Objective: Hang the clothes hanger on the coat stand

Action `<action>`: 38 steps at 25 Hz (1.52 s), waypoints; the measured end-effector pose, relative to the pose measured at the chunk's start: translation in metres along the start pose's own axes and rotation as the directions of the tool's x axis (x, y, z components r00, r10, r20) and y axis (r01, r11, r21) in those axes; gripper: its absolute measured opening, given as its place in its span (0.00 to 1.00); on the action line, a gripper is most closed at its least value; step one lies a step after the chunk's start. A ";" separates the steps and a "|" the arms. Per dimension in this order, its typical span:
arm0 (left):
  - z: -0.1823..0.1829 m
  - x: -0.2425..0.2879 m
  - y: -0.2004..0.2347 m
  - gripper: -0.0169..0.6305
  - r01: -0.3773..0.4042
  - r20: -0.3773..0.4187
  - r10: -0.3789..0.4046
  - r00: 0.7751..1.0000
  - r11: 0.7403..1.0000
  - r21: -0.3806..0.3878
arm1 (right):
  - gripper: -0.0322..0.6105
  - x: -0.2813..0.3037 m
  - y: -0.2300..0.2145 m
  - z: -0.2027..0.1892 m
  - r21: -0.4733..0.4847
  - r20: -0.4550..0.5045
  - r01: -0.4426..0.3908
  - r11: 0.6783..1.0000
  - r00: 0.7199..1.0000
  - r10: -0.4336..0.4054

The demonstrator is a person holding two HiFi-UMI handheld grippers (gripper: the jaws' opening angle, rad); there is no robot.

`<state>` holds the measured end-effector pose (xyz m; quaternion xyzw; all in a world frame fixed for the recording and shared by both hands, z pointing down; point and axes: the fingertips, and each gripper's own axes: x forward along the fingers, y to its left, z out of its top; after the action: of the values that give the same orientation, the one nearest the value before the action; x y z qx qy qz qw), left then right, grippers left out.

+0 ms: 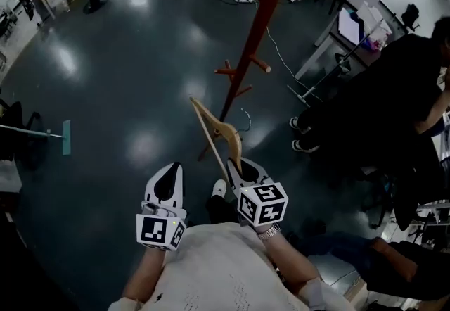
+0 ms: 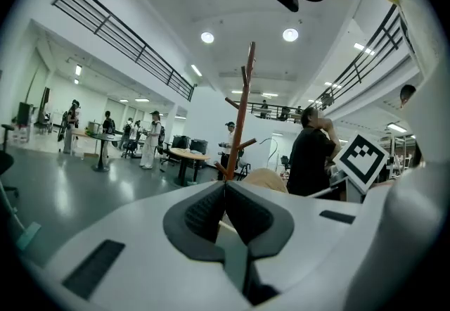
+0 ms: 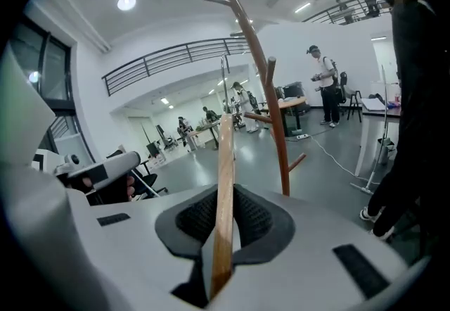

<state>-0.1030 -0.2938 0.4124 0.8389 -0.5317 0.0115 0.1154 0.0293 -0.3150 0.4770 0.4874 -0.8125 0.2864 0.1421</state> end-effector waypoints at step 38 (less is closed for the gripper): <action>0.006 0.114 0.033 0.05 -0.005 -0.063 0.005 0.998 1.000 0.005 | 0.16 0.183 -0.120 0.013 0.085 -0.246 0.086 0.993 0.967 -0.063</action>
<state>-0.0834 -0.4096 0.4286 0.8371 -0.5299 0.0393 0.1301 0.0463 -0.4962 0.5996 0.4850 -0.7556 0.3768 0.2278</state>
